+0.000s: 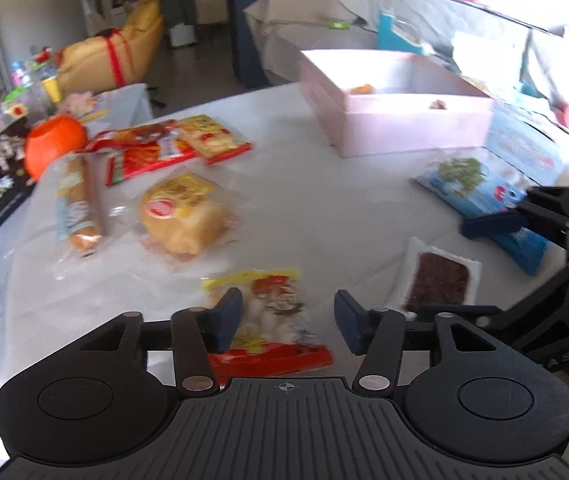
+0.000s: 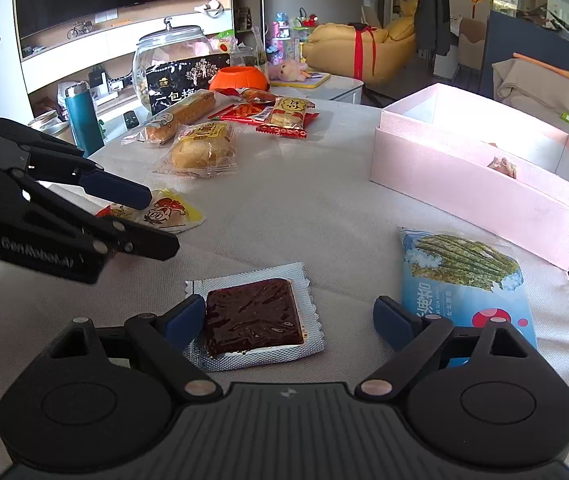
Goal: Organize snacks
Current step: 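Grasp the brown square packet with the right tool while left holds the bag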
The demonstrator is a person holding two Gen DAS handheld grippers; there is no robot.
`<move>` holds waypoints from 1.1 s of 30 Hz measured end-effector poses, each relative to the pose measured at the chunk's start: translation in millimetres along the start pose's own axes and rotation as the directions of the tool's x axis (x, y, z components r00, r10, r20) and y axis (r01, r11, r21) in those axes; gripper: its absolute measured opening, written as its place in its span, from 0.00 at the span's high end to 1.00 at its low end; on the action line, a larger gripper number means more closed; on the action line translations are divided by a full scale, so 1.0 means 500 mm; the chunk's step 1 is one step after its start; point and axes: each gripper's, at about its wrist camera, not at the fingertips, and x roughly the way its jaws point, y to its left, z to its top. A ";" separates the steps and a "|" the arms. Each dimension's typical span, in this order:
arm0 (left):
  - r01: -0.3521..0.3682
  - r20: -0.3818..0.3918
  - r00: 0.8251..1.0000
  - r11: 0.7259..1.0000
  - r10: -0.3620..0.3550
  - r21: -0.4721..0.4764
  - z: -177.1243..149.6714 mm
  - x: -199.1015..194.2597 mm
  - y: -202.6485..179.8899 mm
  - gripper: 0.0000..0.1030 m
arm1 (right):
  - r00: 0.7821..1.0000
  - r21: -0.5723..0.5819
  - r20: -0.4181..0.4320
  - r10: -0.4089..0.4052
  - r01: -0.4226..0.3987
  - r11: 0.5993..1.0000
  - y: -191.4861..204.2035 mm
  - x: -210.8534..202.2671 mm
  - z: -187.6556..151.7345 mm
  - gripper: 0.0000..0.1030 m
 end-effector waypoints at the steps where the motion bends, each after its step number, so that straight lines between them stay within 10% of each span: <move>1: -0.023 0.001 1.000 1.000 0.023 0.000 0.000 -0.001 0.003 0.45 | 1.000 0.000 0.000 0.000 0.000 1.000 0.000 0.000 0.000 0.11; 13: -0.102 -0.059 0.994 0.986 0.095 -0.131 -0.010 0.027 0.063 0.41 | 1.000 0.000 0.000 0.000 0.000 1.000 0.000 0.000 0.000 0.11; 33: 0.013 -0.015 1.000 0.966 -0.017 -0.260 -0.028 0.012 0.073 0.32 | 0.998 -0.100 -0.047 0.048 -0.052 0.994 0.079 0.002 0.001 0.00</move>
